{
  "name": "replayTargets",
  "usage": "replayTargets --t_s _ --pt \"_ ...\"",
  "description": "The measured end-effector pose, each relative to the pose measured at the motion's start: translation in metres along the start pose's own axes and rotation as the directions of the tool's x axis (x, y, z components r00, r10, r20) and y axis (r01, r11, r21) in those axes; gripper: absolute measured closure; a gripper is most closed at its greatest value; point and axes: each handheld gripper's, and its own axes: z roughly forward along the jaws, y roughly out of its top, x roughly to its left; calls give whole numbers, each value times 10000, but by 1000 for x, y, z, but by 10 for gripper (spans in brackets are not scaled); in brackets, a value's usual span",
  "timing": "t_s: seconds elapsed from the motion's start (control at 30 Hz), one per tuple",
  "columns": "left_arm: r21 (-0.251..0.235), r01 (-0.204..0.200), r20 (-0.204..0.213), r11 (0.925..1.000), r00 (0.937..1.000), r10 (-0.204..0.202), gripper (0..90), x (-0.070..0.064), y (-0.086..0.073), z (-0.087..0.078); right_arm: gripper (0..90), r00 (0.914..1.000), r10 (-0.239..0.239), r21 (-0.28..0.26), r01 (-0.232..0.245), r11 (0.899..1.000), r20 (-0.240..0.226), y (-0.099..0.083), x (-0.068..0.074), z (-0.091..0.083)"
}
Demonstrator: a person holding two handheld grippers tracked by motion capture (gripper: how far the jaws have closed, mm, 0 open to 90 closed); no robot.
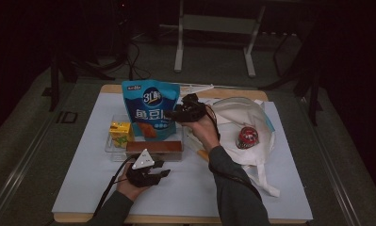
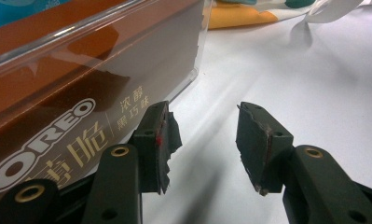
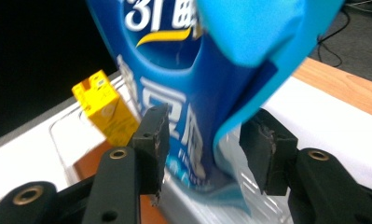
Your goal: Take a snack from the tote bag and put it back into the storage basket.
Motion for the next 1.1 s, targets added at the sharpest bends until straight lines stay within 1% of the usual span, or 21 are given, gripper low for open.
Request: replayTargets --t_s 0.07,0.17,0.23,0.27,0.3,0.4,0.47,0.53,0.6,0.7,0.9,0.97,1.07,1.1 --pt "1 -12 -4 10000 10000 12 543 0 0 0 563 9997 -250 30 250 9997 -17 -2 0 -6" --pt "5 10 2 10000 10000 -10 543 0 0 0 646 9986 -529 176 529 9984 16 -5 -1 -12" --pt "7 11 7 10000 10000 -11 542 0 0 0 705 9973 -725 233 722 9971 118 -7 -2 -15" --pt "-10 33 10 10000 10000 -33 543 0 0 0 741 9974 -723 292 722 9970 25 -8 -2 -16" --pt "-14 39 8 10000 10000 -39 542 0 0 0 767 9969 -780 350 778 9964 60 -8 -2 -17" --pt "-5 40 5 10000 10000 -40 542 0 0 0 830 9937 -1078 664 1055 9922 321 -10 0 -16" --pt "-4 43 5 10000 10000 -43 543 0 0 0 870 9891 -1371 897 1318 9872 547 -12 2 -14" --pt "5 29 -2 10000 10000 -29 542 0 0 0 877 9833 -1622 1165 1521 9815 825 -13 5 -9" --pt "14 22 5 10000 10000 -22 542 0 0 0 877 9797 -1751 1261 1623 9786 977 -14 5 -7" --pt "18 21 17 10000 10000 -21 542 0 0 0 878 9799 -1699 1337 1554 9788 1047 -15 2 -3" --pt "19 18 17 10000 10000 -18 542 0 0 0 895 9764 -1740 1527 1540 9762 1277 -16 0 5" --pt "27 16 21 10000 10000 -16 542 0 0 0 900 9774 -1631 1481 1428 9786 1347 -16 0 7" --pt "18 35 17 10000 10000 -35 542 0 0 0 900 9810 -1460 1481 1267 9808 1281 -15 -1 7" --pt "18 35 17 10000 10000 -35 543 0 0 0 900 9810 -1460 1481 1267 9808 1281 -15 -1 7"
